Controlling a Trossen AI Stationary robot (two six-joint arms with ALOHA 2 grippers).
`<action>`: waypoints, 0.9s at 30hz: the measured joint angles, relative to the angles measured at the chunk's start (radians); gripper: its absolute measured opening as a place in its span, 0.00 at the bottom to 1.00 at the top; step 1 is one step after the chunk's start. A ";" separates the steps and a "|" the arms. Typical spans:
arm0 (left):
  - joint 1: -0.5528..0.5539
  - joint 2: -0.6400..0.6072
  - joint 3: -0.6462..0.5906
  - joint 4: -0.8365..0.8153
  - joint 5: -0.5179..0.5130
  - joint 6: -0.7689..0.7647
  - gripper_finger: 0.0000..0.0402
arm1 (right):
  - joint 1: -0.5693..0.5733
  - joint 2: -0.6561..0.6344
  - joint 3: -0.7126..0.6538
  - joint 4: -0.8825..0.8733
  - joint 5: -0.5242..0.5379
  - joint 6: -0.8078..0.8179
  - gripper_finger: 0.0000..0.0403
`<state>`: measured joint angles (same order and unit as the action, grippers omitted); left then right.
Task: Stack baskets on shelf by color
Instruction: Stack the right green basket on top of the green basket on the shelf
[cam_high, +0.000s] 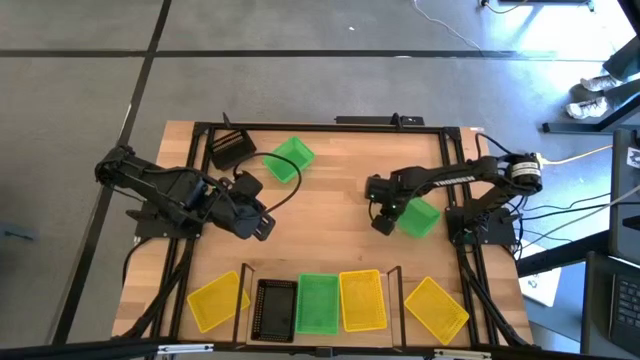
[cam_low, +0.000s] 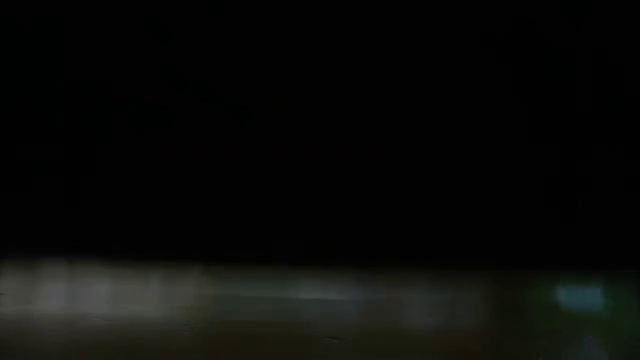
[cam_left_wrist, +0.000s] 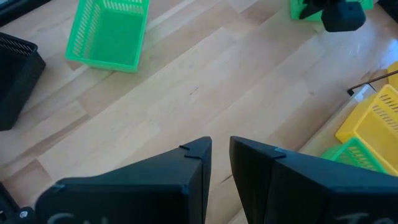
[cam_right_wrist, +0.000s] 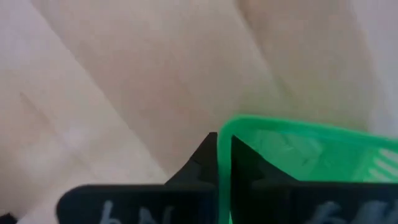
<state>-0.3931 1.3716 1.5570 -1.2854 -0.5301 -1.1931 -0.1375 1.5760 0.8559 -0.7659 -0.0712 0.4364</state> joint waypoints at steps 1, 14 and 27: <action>0.000 0.000 0.000 0.000 0.000 0.000 0.12 | 0.000 0.001 0.012 -0.008 0.013 -0.011 0.01; 0.000 0.000 0.000 0.000 -0.006 0.027 0.12 | 0.049 0.002 0.376 -0.210 0.105 -0.350 0.00; 0.000 0.000 0.000 0.000 -0.032 0.028 0.12 | 0.211 0.000 0.686 -0.252 0.105 -1.053 0.00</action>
<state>-0.3931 1.3716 1.5574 -1.2854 -0.5625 -1.1652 0.0734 1.5764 1.5415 -1.0182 0.0340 -0.6168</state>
